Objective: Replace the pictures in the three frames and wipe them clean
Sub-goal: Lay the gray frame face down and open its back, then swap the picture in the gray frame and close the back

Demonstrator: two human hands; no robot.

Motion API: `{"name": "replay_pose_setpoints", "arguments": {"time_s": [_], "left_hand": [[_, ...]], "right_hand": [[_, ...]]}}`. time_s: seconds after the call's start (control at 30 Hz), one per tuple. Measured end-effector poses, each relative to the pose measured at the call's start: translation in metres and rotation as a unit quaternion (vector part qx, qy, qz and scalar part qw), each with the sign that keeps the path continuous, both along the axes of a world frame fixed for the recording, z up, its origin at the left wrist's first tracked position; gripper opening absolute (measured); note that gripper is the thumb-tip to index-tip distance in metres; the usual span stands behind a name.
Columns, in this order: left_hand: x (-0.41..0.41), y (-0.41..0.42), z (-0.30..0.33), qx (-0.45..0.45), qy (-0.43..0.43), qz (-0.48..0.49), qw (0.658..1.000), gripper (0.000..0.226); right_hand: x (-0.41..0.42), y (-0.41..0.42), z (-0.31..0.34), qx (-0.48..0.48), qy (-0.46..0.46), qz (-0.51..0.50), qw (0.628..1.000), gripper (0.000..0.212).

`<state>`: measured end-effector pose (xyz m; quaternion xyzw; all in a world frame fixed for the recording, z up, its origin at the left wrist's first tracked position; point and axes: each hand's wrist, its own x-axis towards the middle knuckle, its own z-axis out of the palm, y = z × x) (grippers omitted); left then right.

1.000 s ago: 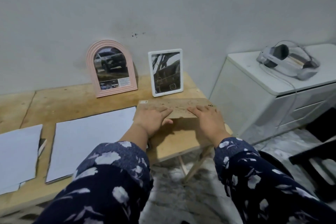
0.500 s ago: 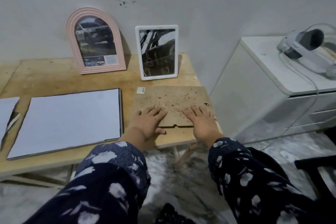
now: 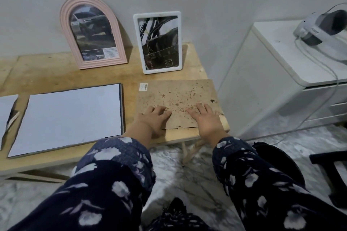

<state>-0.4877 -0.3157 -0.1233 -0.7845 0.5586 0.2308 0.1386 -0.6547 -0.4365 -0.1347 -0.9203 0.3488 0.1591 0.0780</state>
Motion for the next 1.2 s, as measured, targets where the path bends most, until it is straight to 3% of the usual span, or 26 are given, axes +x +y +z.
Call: {"name": "replay_pose_setpoints", "arguments": {"time_s": [0.33, 0.43, 0.57, 0.77, 0.87, 0.93, 1.07, 1.2], "left_hand": [[-0.017, -0.006, 0.008, 0.010, 0.019, 0.054, 0.998, 0.088], [-0.021, -0.004, 0.005, 0.006, 0.040, 0.069, 0.997, 0.088], [-0.021, 0.004, 0.004, -0.007, 0.058, 0.069, 0.996, 0.083], [-0.014, 0.039, -0.006, -0.041, -0.081, 0.071, 0.993, 0.064], [-0.004, 0.057, -0.003, -0.081, -0.082, 0.085, 0.990, 0.061], [0.005, 0.067, 0.004, -0.106, -0.084, 0.083, 0.987, 0.061], [0.027, 0.097, 0.019, -0.146, -0.102, 0.104, 0.979, 0.040], [0.055, 0.138, 0.022, -0.139, -0.135, 0.154, 0.969, 0.033]], "right_hand": [[0.003, -0.007, 0.006, 0.055, 0.058, 0.014, 0.997, 0.091], [0.008, 0.000, 0.003, 0.064, 0.083, -0.008, 0.994, 0.101], [0.010, 0.011, 0.001, 0.061, 0.050, -0.038, 0.996, 0.093], [0.011, 0.022, -0.002, 0.000, 0.008, -0.049, 0.999, 0.078], [0.024, 0.031, 0.003, -0.043, -0.013, -0.036, 0.998, 0.071], [0.036, 0.041, 0.008, -0.039, -0.014, -0.013, 0.999, 0.069], [0.073, 0.068, 0.019, 0.009, -0.025, 0.055, 0.998, 0.072], [0.112, 0.101, 0.027, 0.030, -0.034, 0.108, 0.993, 0.072]]}}
